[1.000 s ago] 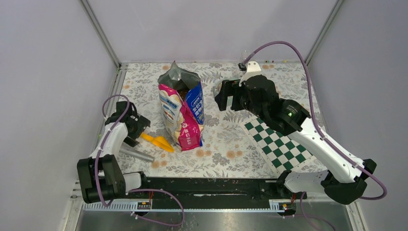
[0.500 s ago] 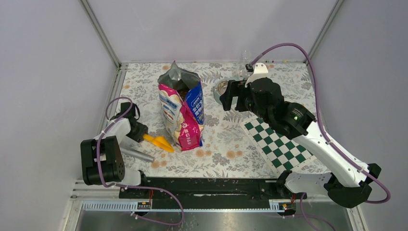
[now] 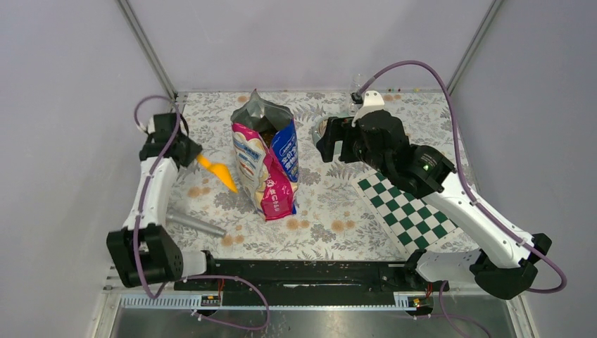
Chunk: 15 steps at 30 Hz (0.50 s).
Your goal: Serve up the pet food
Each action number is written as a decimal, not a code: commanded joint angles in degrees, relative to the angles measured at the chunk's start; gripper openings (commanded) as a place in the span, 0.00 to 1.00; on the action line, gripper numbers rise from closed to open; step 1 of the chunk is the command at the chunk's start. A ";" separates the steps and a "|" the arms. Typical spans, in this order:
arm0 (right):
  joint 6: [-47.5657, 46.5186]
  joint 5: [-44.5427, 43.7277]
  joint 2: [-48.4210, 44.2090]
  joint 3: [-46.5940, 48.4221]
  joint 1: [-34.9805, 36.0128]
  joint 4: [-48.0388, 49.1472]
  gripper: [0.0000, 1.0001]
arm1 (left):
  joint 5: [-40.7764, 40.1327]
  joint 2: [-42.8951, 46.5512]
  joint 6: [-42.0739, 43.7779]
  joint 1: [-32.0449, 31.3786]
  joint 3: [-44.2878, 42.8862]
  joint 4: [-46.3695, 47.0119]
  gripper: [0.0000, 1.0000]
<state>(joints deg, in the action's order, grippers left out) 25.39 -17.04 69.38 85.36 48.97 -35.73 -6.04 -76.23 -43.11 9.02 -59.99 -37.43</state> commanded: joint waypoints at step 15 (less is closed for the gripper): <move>-4.72 32.64 5.85 7.86 -0.17 15.69 0.95 | 28.12 25.28 17.71 -10.30 -22.54 13.39 0.00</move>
<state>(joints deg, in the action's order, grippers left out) 22.26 2.61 72.64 88.31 48.95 -26.89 5.37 -53.71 -28.67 0.30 -84.68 -35.53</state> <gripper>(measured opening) 0.949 0.277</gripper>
